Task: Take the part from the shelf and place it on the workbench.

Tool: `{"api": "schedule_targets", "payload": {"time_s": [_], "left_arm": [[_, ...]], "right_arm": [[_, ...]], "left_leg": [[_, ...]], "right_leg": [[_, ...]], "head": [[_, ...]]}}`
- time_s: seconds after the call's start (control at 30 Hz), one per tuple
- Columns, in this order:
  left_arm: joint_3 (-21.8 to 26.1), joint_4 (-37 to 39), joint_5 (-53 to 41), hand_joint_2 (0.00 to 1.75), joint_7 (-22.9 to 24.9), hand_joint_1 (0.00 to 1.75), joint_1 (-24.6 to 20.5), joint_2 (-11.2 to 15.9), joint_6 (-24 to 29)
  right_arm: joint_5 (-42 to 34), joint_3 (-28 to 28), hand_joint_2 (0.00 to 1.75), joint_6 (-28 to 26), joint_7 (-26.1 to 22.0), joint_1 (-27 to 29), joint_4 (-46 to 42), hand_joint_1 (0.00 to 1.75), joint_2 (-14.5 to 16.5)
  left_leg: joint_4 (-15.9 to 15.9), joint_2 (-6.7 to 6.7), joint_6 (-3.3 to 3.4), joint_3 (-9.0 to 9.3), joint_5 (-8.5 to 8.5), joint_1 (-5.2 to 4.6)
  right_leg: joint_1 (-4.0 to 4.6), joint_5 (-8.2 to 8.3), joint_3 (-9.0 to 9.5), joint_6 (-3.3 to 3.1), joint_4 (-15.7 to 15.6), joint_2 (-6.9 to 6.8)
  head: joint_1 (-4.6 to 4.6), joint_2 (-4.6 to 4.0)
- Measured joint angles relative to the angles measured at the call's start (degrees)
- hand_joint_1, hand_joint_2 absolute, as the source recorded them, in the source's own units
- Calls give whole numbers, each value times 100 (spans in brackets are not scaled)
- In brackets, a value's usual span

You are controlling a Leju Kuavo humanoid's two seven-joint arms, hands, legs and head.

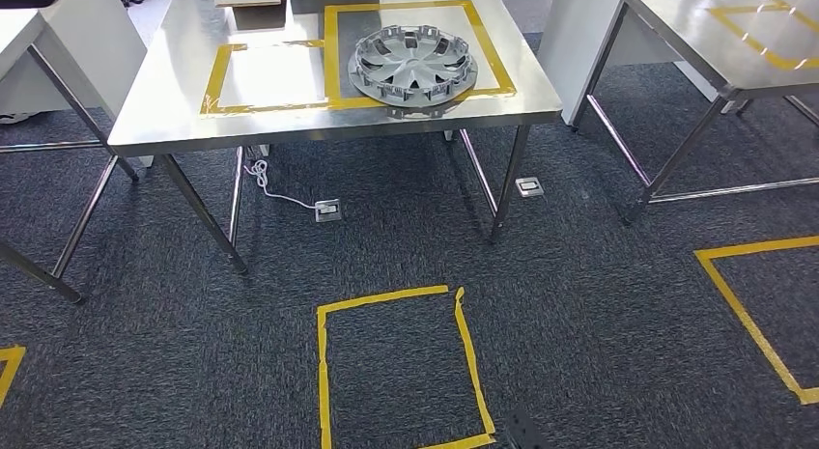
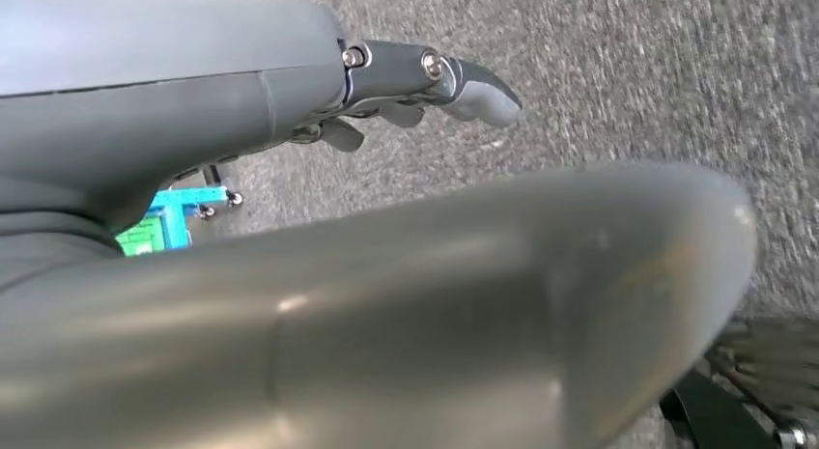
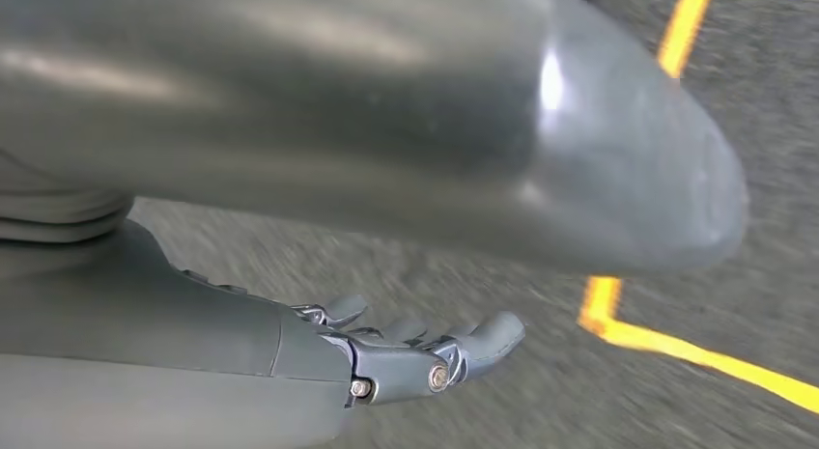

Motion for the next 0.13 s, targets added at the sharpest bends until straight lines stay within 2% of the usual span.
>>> {"api": "schedule_targets", "payload": {"time_s": [0.13], "left_arm": [[-280, -60, 417, 0, 0, 0, 70, 67, -144]], "right_arm": [[-397, -78, 0, 140, 153, 259, 18, 0, 0]], "left_leg": [[0, 0, -1, 2, -7, 0]], "right_leg": [[0, -9, 1, 3, 7, -1]], "head": [[0, 0]]}}
